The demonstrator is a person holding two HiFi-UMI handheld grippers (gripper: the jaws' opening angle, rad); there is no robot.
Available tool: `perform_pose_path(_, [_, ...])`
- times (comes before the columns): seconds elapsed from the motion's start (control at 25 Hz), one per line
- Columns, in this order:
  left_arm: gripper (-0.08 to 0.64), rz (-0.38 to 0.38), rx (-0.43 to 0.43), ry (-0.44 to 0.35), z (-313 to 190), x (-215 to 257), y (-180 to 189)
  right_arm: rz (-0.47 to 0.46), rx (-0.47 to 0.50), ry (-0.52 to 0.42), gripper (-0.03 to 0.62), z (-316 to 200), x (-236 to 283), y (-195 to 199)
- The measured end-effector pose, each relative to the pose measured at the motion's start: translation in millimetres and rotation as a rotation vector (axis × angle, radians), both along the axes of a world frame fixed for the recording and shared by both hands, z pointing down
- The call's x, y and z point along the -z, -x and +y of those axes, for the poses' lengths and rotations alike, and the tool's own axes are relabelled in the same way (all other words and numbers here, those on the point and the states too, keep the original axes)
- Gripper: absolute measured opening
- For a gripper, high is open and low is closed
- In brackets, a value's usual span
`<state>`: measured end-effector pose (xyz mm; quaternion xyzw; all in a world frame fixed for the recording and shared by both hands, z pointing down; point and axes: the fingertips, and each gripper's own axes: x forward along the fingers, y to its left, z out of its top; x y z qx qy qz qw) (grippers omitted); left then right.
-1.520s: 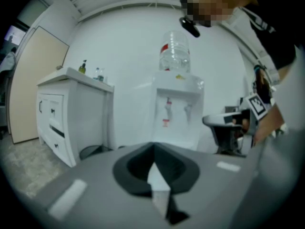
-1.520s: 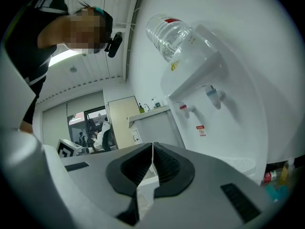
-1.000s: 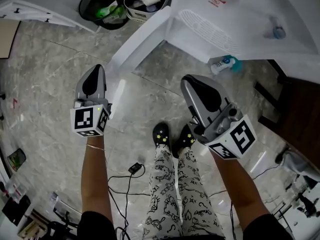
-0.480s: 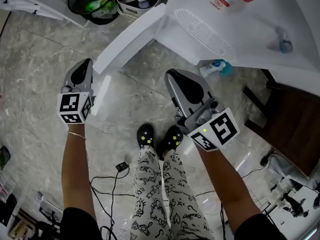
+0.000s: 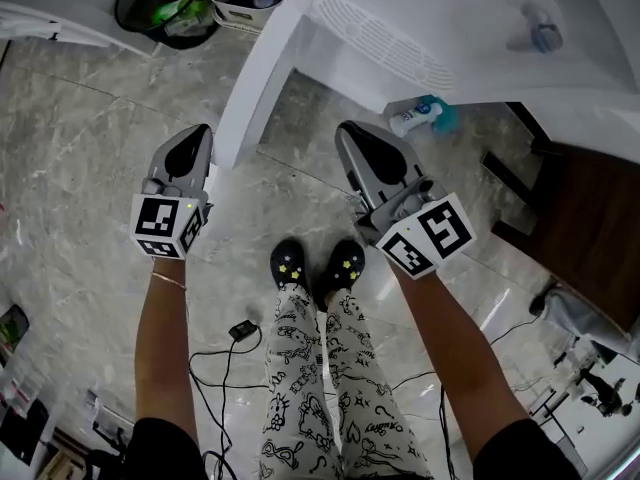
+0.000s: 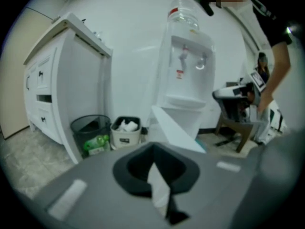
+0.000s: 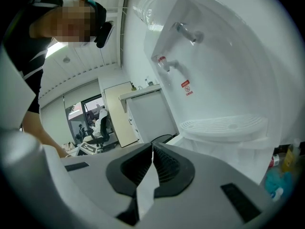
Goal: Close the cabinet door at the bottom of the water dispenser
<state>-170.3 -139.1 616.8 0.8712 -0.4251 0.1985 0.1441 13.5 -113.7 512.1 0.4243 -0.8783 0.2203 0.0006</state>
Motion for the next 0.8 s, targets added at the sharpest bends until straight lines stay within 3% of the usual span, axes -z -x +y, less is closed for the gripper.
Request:
perform_pose_path(0.24, [-0.002, 0.111, 0.010, 0.027, 23.5, 1.7, -79.1, 0.007, -0.059, 0.001, 0.017, 18.2, -1.0, -41.2])
perform_pose_path(0.36, [-0.002, 0.139, -0.024, 0.035, 28.0, 2.2, -118.5, 0.007, -0.093, 0.010, 0.017, 28.4, -6.2, -62.1])
perform_pose_path(0.8, [0.000, 0.166, -0.185, 0.031, 10.8, 6.9, -257.3, -0.028, -0.214, 0.012, 0.017, 36.6, -1.6, -141.2])
